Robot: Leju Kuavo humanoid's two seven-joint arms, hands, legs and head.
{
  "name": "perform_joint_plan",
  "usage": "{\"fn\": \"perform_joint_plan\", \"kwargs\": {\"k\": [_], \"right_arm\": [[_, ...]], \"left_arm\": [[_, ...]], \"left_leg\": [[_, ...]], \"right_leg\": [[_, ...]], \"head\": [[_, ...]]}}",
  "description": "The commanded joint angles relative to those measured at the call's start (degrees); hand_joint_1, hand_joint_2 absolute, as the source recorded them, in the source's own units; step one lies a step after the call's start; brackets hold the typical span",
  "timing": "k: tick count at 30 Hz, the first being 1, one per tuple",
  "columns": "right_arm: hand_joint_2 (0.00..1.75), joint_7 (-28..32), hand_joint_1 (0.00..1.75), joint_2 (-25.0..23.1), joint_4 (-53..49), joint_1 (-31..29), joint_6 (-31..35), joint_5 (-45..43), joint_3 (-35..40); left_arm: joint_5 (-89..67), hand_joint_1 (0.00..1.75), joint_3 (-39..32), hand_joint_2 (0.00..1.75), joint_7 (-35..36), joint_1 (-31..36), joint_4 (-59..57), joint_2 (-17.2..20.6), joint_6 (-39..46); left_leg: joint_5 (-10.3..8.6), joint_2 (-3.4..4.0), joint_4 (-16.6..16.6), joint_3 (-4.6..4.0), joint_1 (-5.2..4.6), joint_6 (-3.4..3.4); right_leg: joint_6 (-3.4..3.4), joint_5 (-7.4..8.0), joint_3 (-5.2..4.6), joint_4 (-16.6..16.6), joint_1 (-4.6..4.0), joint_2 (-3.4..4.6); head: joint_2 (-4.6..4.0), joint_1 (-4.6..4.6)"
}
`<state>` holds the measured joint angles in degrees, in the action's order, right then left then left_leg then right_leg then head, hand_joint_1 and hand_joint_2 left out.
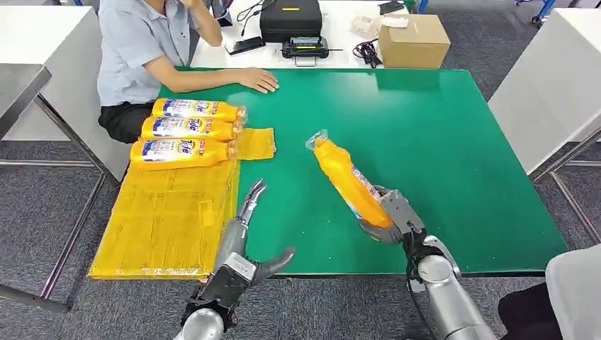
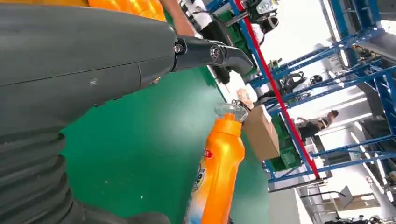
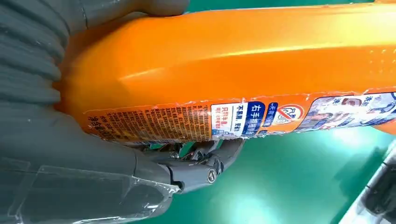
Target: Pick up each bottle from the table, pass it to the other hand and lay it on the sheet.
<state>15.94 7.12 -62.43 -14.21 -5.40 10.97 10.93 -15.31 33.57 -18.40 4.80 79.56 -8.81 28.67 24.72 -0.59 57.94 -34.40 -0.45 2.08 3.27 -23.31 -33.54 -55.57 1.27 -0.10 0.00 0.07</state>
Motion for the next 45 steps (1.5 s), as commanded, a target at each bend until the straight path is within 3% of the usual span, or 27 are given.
{"fn": "perform_joint_plan", "kwargs": {"k": [1, 15, 37, 45], "right_arm": [[1.75, 0.6, 1.75, -0.8, -13.1, 3.8, 0.6, -2.8, 3.3], [1.75, 3.6, 1.75, -2.6, -8.9, -1.0, -2.9, -9.1, 16.7], [1.75, 4.5, 1.75, -2.3, -5.0, -3.5, -6.3, -8.0, 20.8], [1.75, 8.3, 1.75, -2.7, -1.3, -4.7, -8.2, -5.1, 25.1]], "left_arm": [[17.0, 0.00, -1.5, 1.75, -1.3, -2.4, -3.1, -0.4, -3.6], [42.2, 0.00, -0.3, 1.75, 1.6, 3.9, -11.7, -0.7, -9.0], [44.4, 0.00, 0.0, 1.75, 0.1, 6.6, -11.7, -1.6, -11.0], [47.8, 0.00, -2.0, 1.75, -1.1, 6.9, -8.7, -2.8, -13.3]], "left_leg": [[0.13, 0.16, 0.0, 0.19, 0.08, -0.16], [0.02, 0.11, 0.0, -0.03, 0.07, -0.09], [0.03, 0.10, 0.0, -0.04, 0.06, -0.09], [0.05, 0.13, 0.0, -0.01, 0.10, -0.11]], "right_leg": [[-0.19, -0.09, 0.15, 0.0, -0.09, 0.12], [-0.10, 0.00, -0.07, 0.0, -0.07, 0.08], [-0.10, -0.01, -0.07, 0.0, -0.05, 0.07], [-0.12, -0.01, -0.04, 0.0, -0.10, 0.09]], "head": [[0.00, 0.00], [0.00, 0.00], [0.00, 0.00], [0.00, 0.00]]}}
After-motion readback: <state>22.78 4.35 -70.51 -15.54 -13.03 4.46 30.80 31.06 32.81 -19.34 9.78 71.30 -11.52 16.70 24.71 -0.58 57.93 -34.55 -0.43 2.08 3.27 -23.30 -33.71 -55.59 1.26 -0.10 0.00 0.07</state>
